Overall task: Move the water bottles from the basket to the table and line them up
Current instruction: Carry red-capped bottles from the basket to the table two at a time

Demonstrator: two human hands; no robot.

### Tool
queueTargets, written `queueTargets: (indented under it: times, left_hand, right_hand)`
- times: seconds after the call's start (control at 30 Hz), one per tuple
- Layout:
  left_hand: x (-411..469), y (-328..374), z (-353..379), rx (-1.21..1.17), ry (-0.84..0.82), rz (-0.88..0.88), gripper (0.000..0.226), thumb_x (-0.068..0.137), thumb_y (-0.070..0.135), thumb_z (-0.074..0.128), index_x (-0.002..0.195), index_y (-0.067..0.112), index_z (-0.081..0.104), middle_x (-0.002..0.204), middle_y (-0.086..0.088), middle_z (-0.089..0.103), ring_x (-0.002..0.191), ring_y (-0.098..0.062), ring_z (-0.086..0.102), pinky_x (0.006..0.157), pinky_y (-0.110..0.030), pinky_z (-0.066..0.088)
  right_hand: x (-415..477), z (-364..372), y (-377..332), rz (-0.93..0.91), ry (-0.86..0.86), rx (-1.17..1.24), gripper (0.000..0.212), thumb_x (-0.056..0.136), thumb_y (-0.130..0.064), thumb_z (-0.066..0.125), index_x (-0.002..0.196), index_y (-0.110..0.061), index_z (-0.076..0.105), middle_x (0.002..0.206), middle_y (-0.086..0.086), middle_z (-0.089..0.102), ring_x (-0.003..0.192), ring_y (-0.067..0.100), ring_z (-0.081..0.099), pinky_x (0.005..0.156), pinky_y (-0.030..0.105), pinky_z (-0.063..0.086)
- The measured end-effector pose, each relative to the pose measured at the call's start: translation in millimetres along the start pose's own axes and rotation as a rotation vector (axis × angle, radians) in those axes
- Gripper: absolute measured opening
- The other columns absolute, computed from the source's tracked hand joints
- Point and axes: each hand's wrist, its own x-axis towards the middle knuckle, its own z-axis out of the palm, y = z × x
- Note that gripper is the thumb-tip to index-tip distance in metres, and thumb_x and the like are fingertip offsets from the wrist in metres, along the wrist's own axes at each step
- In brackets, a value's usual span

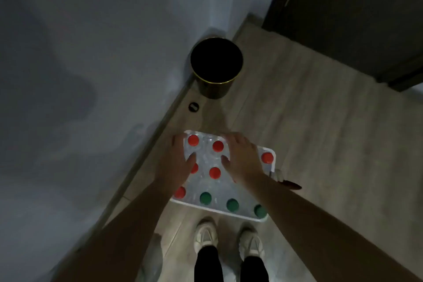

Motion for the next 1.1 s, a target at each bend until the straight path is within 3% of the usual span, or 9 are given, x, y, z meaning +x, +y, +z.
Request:
queueTargets:
  times: [0.23, 0.4, 0.57, 0.83, 1.0, 1.1]
  left_hand:
    - [48, -20, 34, 0.313, 0.067, 0.157, 0.038, 0.091, 0.035, 0.059, 0.121, 0.015, 0.049, 0.120, -0.004, 0.047, 0.096, -0.017, 0.055, 0.081, -0.027, 0.046]
    - [62, -27, 41, 0.358, 0.073, 0.150, 0.032, 0.093, 0.038, 0.055, 0.115, 0.016, 0.046, 0.108, -0.002, 0.052, 0.090, -0.015, 0.058, 0.080, -0.029, 0.050]
    - [65, -33, 39, 0.338, 0.059, 0.147, 0.026, 0.092, 0.039, 0.057, 0.106, 0.021, 0.044, 0.092, 0.001, 0.058, 0.081, -0.013, 0.060, 0.074, -0.029, 0.051]
    - [50, -27, 28, 0.322, 0.043, 0.155, 0.028, 0.093, 0.039, 0.054, 0.113, 0.021, 0.048, 0.103, 0.001, 0.060, 0.091, -0.015, 0.058, 0.082, -0.031, 0.048]
    - [34, -11, 7, 0.309, 0.095, 0.173, 0.027, 0.093, 0.040, 0.054, 0.111, 0.022, 0.045, 0.101, 0.003, 0.060, 0.086, -0.011, 0.053, 0.074, -0.027, 0.039]
    - [20, 6, -16, 0.333, 0.119, 0.200, 0.030, 0.093, 0.041, 0.056, 0.113, 0.021, 0.047, 0.102, 0.001, 0.062, 0.088, -0.015, 0.057, 0.076, -0.028, 0.039]
  right_hand:
    - [34, 37, 30, -0.150, -0.030, -0.230, 0.047, 0.091, -0.044, 0.056, 0.132, -0.022, 0.047, 0.125, 0.002, 0.059, 0.119, 0.023, 0.053, 0.106, 0.045, 0.035]
    - [49, 51, 35, -0.258, 0.113, -0.300, 0.040, 0.077, -0.043, 0.072, 0.103, -0.014, 0.064, 0.084, 0.004, 0.069, 0.081, 0.027, 0.064, 0.085, 0.041, 0.043]
    - [53, 52, 26, -0.282, 0.195, -0.240, 0.033, 0.070, -0.038, 0.080, 0.087, -0.014, 0.066, 0.064, 0.000, 0.064, 0.059, 0.021, 0.061, 0.076, 0.038, 0.048]
    - [43, 26, 16, -0.291, 0.215, -0.206, 0.026, 0.070, -0.039, 0.079, 0.082, -0.020, 0.065, 0.060, -0.006, 0.058, 0.055, 0.014, 0.056, 0.073, 0.033, 0.045]
    - [32, -2, 5, -0.302, 0.205, -0.145, 0.022, 0.078, -0.036, 0.074, 0.083, -0.019, 0.061, 0.062, -0.009, 0.048, 0.056, 0.010, 0.044, 0.076, 0.033, 0.040]
    - [22, -22, 1, -0.295, 0.162, -0.132, 0.021, 0.084, -0.040, 0.068, 0.089, -0.021, 0.060, 0.066, -0.011, 0.050, 0.058, 0.010, 0.048, 0.077, 0.031, 0.038]
